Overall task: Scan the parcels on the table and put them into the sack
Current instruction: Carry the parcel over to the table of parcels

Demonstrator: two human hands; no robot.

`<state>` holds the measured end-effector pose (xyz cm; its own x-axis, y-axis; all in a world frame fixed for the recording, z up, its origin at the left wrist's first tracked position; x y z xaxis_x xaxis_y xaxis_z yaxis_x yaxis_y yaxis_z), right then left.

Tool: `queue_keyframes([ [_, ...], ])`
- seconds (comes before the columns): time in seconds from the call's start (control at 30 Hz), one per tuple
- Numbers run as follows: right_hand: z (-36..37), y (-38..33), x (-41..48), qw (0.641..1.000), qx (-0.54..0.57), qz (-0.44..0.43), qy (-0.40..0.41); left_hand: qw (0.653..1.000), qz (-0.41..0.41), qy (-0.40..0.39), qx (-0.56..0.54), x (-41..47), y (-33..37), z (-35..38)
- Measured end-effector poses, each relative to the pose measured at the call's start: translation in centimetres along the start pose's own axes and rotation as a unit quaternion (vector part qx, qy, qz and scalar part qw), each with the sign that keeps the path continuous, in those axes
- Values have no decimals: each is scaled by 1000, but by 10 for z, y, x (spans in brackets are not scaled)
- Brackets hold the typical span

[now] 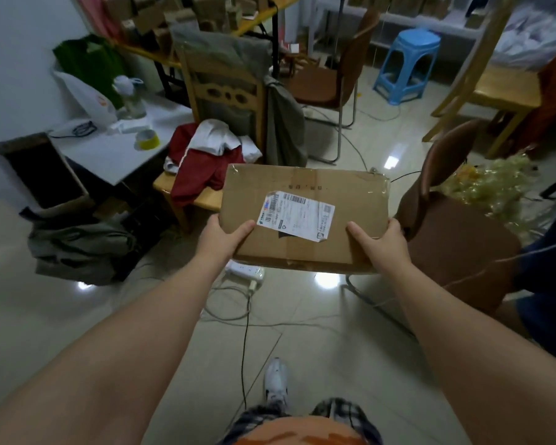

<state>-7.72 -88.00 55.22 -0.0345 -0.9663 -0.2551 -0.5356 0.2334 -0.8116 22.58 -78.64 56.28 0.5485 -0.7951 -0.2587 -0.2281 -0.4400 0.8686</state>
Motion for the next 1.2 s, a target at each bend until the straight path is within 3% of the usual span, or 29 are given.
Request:
queue_keyframes([
  [0.33,8,-68,171,1000,22,13,-3,999,37,-5,13,174,87,41],
  [0.6,-16,-123,354,999,18,-17,31,998,68,12,5,322,171,119],
  [0.83,-56,-175,509,998,15,-30,43,999,48,20,-3,444,256,193],
  [1.2,-54,-293,707,994,46,-72,63,992,101,65,-34,645,378,227],
])
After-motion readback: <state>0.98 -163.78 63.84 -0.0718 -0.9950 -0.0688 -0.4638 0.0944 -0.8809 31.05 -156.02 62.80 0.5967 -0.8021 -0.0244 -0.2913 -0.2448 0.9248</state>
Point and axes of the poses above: each hand's wrist, its own x-axis towards the middle knuckle, its own z-axis out of the palm, y = z × x, the point moved 3 cm from there along x, towards the middle knuckle, and after that the axes turned 1 degree about -x, right-handed, at the moved point
